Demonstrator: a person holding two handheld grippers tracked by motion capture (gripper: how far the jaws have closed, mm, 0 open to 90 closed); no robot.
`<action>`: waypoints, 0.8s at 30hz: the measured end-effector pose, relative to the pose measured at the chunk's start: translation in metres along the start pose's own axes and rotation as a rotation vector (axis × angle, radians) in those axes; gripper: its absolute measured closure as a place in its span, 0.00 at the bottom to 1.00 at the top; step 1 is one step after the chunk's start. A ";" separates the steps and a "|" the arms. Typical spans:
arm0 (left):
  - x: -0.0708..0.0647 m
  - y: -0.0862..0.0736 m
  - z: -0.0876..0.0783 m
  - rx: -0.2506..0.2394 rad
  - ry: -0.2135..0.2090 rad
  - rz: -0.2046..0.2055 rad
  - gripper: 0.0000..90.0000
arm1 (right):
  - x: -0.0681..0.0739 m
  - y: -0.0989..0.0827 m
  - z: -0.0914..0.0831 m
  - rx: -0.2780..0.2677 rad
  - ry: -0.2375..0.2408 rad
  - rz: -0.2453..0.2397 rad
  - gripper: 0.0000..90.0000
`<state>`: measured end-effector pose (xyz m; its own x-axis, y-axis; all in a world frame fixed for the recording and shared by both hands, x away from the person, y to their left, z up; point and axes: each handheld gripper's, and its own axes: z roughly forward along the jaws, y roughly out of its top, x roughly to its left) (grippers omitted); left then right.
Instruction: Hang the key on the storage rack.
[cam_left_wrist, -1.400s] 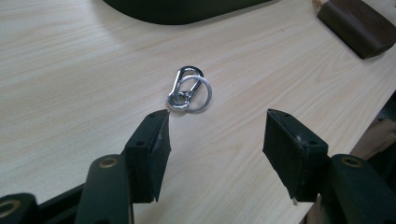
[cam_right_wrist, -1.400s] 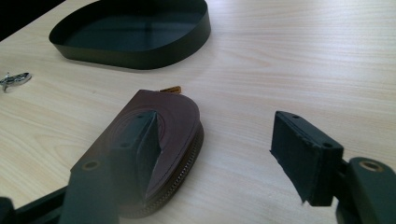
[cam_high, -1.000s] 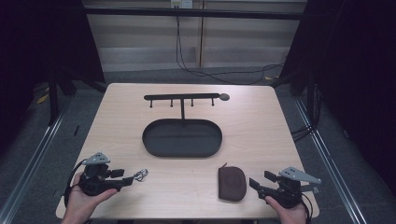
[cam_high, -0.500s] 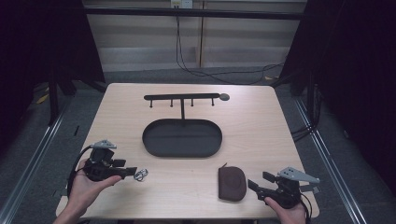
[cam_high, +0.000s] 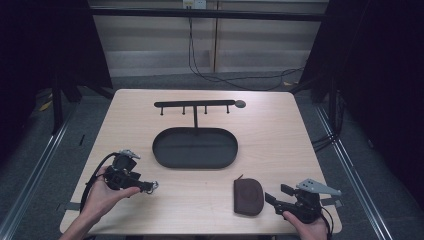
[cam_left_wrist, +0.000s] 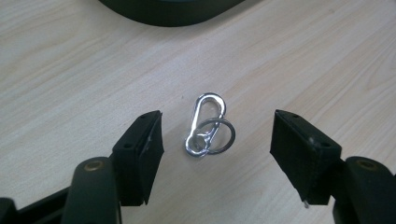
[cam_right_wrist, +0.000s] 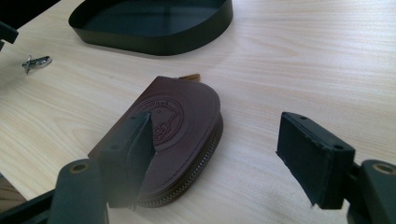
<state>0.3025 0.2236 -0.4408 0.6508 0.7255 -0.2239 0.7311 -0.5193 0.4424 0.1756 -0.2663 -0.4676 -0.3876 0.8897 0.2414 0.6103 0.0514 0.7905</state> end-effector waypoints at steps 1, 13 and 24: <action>-0.001 0.002 0.002 0.021 -0.007 0.004 0.40 | 0.000 0.000 0.000 0.004 0.000 -0.003 0.30; -0.007 0.013 0.021 0.161 0.004 0.044 0.51 | 0.000 0.000 0.001 0.008 -0.004 -0.004 0.30; -0.006 0.022 0.029 0.244 0.000 0.079 0.58 | 0.002 0.000 0.003 0.024 0.003 -0.013 0.30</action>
<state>0.3202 0.1949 -0.4547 0.7079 0.6784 -0.1964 0.7057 -0.6682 0.2354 0.1769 -0.2637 -0.4687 -0.3975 0.8875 0.2332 0.6216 0.0735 0.7799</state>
